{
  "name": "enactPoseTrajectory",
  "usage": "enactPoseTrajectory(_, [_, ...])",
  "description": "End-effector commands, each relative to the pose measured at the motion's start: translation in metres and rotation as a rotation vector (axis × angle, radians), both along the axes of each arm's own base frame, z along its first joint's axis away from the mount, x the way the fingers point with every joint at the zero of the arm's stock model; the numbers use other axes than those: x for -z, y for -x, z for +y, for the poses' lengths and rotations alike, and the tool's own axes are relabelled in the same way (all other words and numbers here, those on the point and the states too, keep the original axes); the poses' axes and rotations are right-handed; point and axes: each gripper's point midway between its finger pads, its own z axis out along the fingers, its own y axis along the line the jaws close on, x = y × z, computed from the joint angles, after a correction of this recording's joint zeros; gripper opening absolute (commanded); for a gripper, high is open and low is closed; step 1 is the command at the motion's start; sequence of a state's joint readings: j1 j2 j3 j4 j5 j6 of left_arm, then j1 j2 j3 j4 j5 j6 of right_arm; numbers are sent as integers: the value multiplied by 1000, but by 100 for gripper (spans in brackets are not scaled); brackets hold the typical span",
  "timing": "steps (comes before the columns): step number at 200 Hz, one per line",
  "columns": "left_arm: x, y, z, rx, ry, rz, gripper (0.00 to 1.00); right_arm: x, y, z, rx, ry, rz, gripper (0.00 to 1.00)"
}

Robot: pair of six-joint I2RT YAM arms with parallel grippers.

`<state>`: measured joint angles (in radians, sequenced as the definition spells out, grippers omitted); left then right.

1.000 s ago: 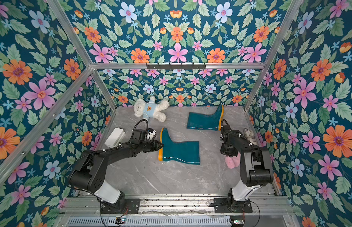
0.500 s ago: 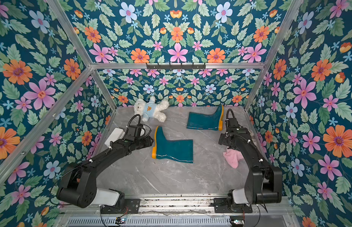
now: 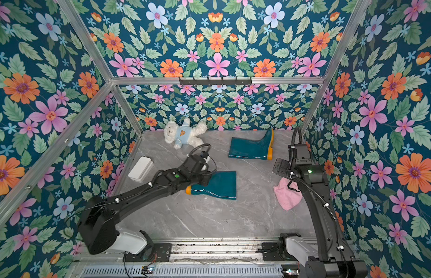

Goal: Wipe the rubber boots with a cloth
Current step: Adjust the rubber boot at the center of the board.

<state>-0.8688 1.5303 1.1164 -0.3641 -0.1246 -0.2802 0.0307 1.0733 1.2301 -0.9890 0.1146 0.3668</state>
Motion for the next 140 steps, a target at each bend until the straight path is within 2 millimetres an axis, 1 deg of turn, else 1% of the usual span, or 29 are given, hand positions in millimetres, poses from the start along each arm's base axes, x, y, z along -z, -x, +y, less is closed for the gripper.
enactPoseTrajectory(1, [24, 16, -20, 161, -254, -53, 49, 4, 10, 1, -6, -7, 24, 99])
enactPoseTrajectory(13, [38, 29, -40, 253, -349, -68, 50, 5, 11, 2, -3, -20, 17, 99])
enactPoseTrajectory(28, [54, 42, -59, 344, -461, -101, 50, 6, 12, 2, 1, -43, 9, 99])
enactPoseTrajectory(43, [70, 55, -71, 420, -544, -106, 51, 7, 13, 2, 6, -66, 5, 99])
enactPoseTrajectory(62, [87, 71, -83, 491, -586, -87, 51, 8, 15, 1, 11, -76, -4, 99])
enactPoseTrajectory(73, [93, 76, -87, 512, -601, -81, 51, 9, 17, 1, 14, -80, -5, 99])
enactPoseTrajectory(85, [98, 78, -88, 516, -619, -85, 51, 10, 18, 1, 15, -83, -6, 99])
enactPoseTrajectory(108, [107, 76, -87, 514, -656, -92, 50, 12, 19, 1, 15, -90, -9, 99])
enactPoseTrajectory(140, [118, 75, -89, 527, -673, -97, 50, 13, 20, 1, 18, -94, -14, 99])
